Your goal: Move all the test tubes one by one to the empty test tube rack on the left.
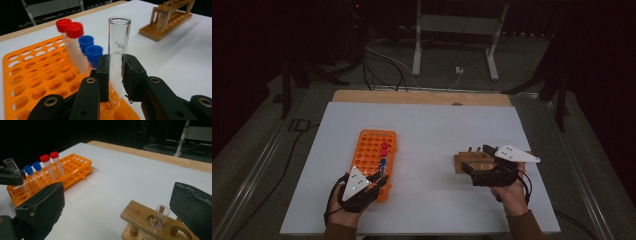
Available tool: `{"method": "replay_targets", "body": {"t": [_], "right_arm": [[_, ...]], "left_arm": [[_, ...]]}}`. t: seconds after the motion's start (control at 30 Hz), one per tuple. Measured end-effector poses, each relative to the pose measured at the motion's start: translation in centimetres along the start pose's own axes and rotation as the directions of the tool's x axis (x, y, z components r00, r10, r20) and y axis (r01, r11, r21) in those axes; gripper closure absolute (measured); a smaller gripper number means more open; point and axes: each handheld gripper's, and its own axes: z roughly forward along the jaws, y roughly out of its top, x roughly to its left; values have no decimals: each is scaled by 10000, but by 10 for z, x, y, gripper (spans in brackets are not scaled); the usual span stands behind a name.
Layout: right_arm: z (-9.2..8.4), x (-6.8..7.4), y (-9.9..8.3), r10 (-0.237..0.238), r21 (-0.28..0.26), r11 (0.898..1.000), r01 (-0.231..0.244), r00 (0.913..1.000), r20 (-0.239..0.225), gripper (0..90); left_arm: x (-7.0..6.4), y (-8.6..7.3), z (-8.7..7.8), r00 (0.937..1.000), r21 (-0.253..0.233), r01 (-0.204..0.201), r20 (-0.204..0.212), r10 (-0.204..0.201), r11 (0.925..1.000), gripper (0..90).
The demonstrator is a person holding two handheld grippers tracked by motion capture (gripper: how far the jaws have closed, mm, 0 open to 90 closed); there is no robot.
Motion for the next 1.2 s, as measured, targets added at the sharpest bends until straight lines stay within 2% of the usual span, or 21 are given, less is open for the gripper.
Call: {"method": "replay_targets", "body": {"t": [0.13,0.23,0.43,0.53,0.8,1.0,1.2], "right_arm": [[0,-1,0,-6,-12,10000,6,10000,3,0],[0,0,0,-10,-7,10000,10,10000,-3,0],[-1,-1,0,-20,-30,10000,20,10000,-17,0],[-2,-1,0,27,-32,10000,-27,10000,-15,0],[-1,0,0,-34,-13,10000,34,10000,-47,0],[-1,-1,0,-34,-3,10000,34,10000,-51,0],[0,-1,-1,-12,13,10000,12,10000,-77,0]], "left_arm": [[3,-3,1,10000,168,53,-78,-52,9998,761],[3,-6,4,10000,496,-66,-9,67,9987,761],[0,-10,11,9991,1356,-408,-95,425,9899,763],[-1,-10,13,9984,1635,-518,-118,544,9852,765],[0,-12,13,9991,1979,-398,-57,417,9794,767],[2,-13,13,9998,1977,-175,-38,186,9801,762],[2,-12,11,10000,1831,46,-92,-30,9831,640]]}}
